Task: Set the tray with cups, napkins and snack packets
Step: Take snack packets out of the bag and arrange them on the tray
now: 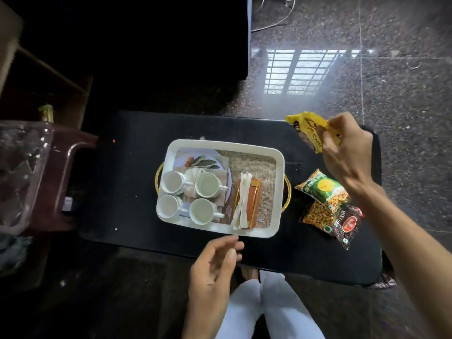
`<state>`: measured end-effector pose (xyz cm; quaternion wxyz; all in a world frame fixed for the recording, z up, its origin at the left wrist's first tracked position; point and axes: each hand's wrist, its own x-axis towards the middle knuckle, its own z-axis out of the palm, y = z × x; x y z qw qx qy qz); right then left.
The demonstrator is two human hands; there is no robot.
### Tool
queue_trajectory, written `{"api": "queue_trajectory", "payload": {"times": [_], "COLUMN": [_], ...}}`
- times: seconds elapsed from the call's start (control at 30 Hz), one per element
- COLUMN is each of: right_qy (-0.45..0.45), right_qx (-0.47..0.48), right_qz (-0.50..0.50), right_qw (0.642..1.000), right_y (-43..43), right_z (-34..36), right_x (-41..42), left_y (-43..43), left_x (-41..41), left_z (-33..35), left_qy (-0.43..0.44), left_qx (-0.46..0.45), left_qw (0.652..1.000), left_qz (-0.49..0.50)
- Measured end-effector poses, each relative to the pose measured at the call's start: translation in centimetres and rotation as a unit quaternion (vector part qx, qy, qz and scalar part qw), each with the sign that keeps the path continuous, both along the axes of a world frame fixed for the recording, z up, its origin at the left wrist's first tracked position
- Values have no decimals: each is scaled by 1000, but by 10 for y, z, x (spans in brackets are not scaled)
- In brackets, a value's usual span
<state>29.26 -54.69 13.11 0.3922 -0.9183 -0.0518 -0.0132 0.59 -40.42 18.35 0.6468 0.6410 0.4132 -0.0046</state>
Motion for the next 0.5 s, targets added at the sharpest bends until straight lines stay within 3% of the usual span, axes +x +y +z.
{"api": "queue_trajectory", "payload": {"times": [0.1,0.2,0.3,0.4,0.5], "right_qy": [-82,-85,-63,-50,-24], "right_qx": [-26,-14,-21,3,108], "right_qz": [164,317,407,399,259], "right_qw": [983,945,911,916,959], "right_y": [18,56,105,147,174], "right_z": [32,62,78,76,57], "right_x": [-2,-3,-4,-2,-1], "left_y": [30,68,107,148,195], "left_x": [42,100,147,164,170], "left_z": [11,13,3,-17,-48], "left_qy": [-54,-81,-62,-72,-76], "left_qx": [173,322,334,307,258], "left_qw": [980,931,917,934,957], "left_qz": [-76,-153,-210,-167,-110]}}
